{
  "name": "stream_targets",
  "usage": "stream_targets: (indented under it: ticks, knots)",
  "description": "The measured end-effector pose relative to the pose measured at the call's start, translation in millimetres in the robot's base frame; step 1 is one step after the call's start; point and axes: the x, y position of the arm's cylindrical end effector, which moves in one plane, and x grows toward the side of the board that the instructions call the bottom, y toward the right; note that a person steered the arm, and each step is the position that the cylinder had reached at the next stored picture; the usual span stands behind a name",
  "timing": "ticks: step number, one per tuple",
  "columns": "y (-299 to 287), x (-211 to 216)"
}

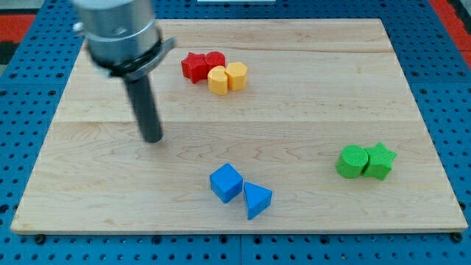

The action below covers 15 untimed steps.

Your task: Move your arm towards green star

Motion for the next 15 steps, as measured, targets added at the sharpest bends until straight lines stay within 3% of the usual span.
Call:
stream_targets:
  ticks: [1,2,5,8,9,12,13,15]
  knots:
    - [-4,80]
    - [11,124]
    - [29,126]
    - [120,126]
    - [156,126]
    - [372,121]
    - [408,94]
    - [380,43]
